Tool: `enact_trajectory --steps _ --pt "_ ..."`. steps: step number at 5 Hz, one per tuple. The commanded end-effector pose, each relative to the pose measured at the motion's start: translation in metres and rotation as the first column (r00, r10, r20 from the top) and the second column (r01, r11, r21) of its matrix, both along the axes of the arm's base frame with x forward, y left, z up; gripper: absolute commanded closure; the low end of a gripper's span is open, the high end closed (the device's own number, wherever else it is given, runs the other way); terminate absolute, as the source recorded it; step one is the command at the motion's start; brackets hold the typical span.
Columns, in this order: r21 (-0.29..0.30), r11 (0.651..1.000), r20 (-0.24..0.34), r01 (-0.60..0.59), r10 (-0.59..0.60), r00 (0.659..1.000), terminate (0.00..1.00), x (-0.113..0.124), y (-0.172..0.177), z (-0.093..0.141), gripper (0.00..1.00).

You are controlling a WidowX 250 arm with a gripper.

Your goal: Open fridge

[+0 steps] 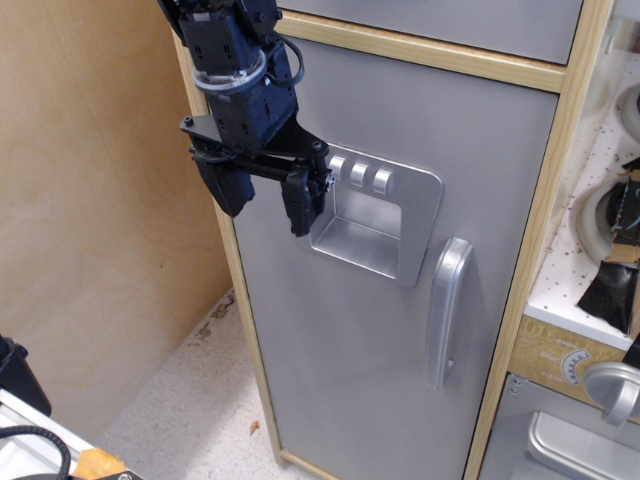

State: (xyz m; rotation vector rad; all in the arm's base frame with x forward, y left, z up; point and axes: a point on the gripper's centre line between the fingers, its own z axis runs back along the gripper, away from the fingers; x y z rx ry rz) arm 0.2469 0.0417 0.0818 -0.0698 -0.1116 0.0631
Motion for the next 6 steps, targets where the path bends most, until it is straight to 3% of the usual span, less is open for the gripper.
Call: enact_trajectory --steps 1,2,4,6 --pt "0.000 1.000 0.000 0.000 0.000 1.000 0.00 0.000 0.000 0.000 0.00" --pt "-0.013 1.000 -0.001 -0.018 0.018 1.000 0.00 0.012 -0.026 -0.010 0.00" --pt "-0.031 0.999 0.068 -0.043 0.045 0.997 0.00 0.033 -0.078 -0.029 0.00" --pt "-0.027 1.000 0.153 0.012 -0.008 0.988 0.00 0.055 -0.094 -0.050 0.00"
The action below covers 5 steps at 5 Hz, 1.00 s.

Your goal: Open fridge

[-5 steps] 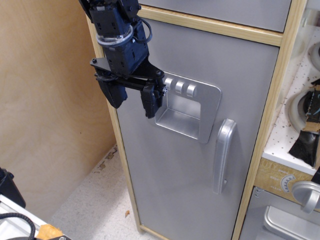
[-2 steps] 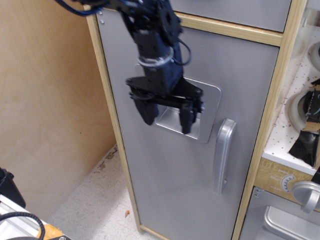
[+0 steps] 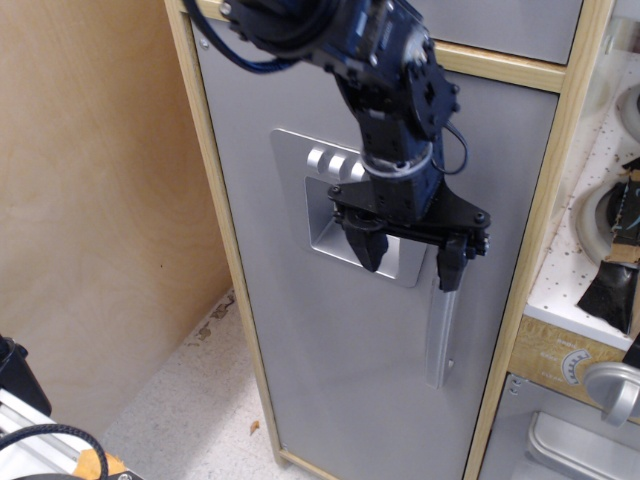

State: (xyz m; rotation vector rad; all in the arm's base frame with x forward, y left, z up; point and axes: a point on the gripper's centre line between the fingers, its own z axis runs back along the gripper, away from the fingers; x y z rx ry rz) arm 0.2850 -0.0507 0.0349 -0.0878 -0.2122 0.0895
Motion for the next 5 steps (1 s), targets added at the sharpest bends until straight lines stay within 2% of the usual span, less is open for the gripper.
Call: enact_trajectory --steps 1,2,3,5 --pt "-0.018 0.997 0.065 0.073 -0.072 0.995 0.00 0.031 0.002 -0.011 0.00" --pt "-0.018 0.997 0.086 0.073 -0.071 0.994 0.00 0.032 0.001 -0.016 0.00" --pt "0.002 0.998 0.114 0.056 -0.056 0.992 0.00 0.028 -0.003 -0.019 1.00" --pt "0.002 1.000 0.141 -0.013 0.013 0.990 0.00 0.003 -0.009 -0.024 1.00"
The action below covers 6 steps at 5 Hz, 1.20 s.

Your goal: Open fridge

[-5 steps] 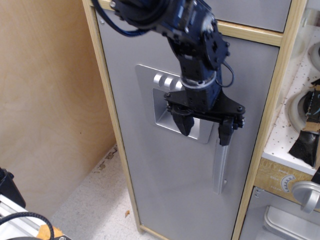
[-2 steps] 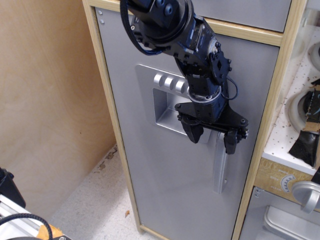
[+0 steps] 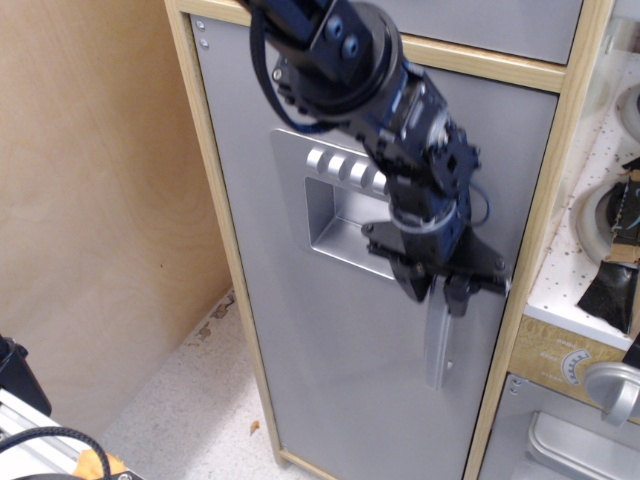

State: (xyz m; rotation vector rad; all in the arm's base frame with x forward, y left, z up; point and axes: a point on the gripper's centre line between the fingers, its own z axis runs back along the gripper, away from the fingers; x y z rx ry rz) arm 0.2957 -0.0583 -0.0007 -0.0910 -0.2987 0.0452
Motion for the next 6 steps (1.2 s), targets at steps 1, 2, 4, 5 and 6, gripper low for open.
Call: enact_trajectory --steps 1,2,4,5,6 --pt "-0.016 0.996 0.022 -0.083 0.083 0.996 0.00 -0.027 -0.003 0.011 1.00" --pt "-0.032 0.993 -0.029 -0.110 0.109 0.994 0.00 -0.053 0.000 0.014 1.00" --pt "-0.036 0.977 -0.180 -0.211 0.201 0.963 0.00 -0.113 -0.006 0.031 0.00" --pt "-0.057 0.964 -0.166 -0.260 0.248 0.954 0.00 -0.123 -0.032 0.025 0.00" --pt "-0.093 0.976 -0.138 -0.199 0.185 0.973 0.00 -0.106 -0.063 0.022 0.00"
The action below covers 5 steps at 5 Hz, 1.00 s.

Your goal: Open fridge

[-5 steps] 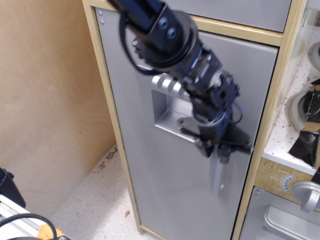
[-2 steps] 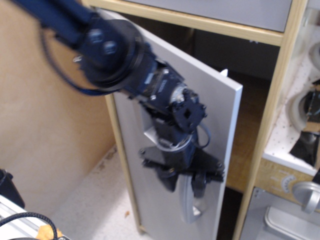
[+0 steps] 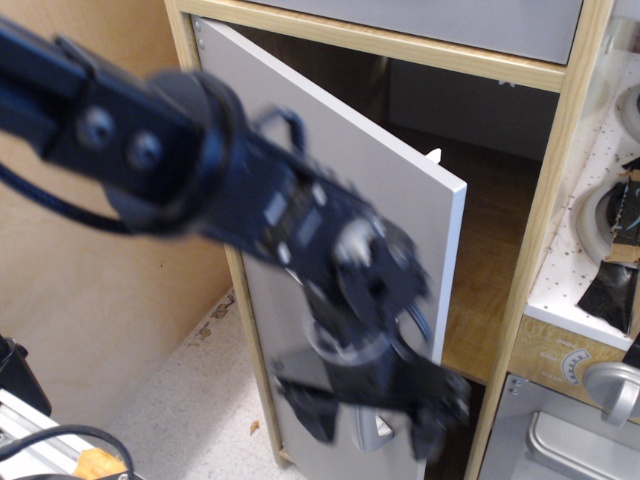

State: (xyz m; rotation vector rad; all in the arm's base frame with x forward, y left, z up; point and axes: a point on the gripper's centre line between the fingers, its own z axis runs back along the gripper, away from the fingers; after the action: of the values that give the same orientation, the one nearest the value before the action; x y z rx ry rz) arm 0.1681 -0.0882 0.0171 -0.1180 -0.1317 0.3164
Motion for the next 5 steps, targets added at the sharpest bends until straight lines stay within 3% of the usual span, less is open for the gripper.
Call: enact_trajectory --steps 1,3,5 --pt "-0.050 0.988 0.073 0.144 -0.141 0.987 0.00 0.043 -0.064 0.009 0.00" --pt "-0.071 0.972 0.099 0.222 -0.214 0.972 0.00 0.083 -0.098 0.030 0.00" --pt "0.065 0.942 0.069 0.329 -0.333 0.940 0.00 0.119 -0.067 0.065 0.00"
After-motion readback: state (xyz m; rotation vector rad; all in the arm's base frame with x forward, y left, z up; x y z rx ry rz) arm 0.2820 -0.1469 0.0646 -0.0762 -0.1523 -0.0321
